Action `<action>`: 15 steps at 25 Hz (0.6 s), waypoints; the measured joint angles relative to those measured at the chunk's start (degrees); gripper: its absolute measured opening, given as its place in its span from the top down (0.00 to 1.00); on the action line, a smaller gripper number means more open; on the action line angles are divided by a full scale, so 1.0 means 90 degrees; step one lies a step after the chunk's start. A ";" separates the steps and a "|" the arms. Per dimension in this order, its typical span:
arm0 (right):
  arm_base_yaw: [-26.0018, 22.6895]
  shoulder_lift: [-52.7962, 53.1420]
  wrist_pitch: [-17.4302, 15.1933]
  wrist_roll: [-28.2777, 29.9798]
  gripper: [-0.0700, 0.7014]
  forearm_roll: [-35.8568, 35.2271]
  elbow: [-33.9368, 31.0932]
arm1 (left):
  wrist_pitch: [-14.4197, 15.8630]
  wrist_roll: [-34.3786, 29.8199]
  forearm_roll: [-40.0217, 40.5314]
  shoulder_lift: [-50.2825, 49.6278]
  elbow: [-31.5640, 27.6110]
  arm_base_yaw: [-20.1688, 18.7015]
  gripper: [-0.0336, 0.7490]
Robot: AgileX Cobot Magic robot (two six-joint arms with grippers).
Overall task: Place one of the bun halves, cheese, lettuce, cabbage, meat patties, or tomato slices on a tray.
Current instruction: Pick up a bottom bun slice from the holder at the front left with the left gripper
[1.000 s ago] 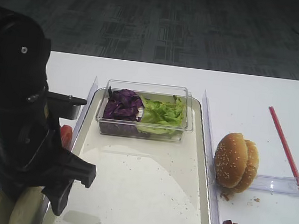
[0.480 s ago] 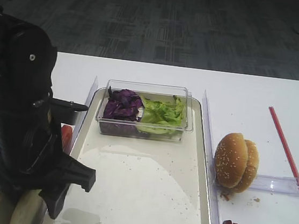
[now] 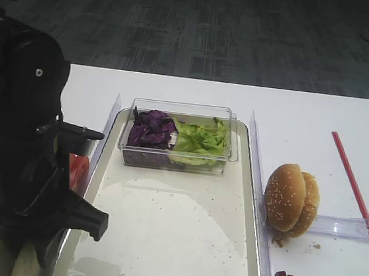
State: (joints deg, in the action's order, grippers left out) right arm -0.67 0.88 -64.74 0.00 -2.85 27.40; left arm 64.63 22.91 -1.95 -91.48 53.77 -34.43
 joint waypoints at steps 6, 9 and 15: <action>0.0000 0.0000 0.0000 0.0000 0.03 0.0000 0.0000 | 0.0015 0.0000 0.0010 0.0000 0.0000 0.0000 0.72; 0.0000 0.0000 0.0000 0.0000 0.03 0.0000 0.0000 | 0.0015 0.0000 0.0010 0.0000 0.0000 0.0000 0.74; 0.0000 0.0000 0.0000 0.0000 0.03 0.0000 0.0000 | 0.0024 0.0077 0.0070 0.0000 0.0000 0.0000 0.84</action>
State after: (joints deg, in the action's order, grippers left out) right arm -0.67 0.88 -64.74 0.00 -2.85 27.40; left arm 64.85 23.60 -1.32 -91.48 53.77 -34.43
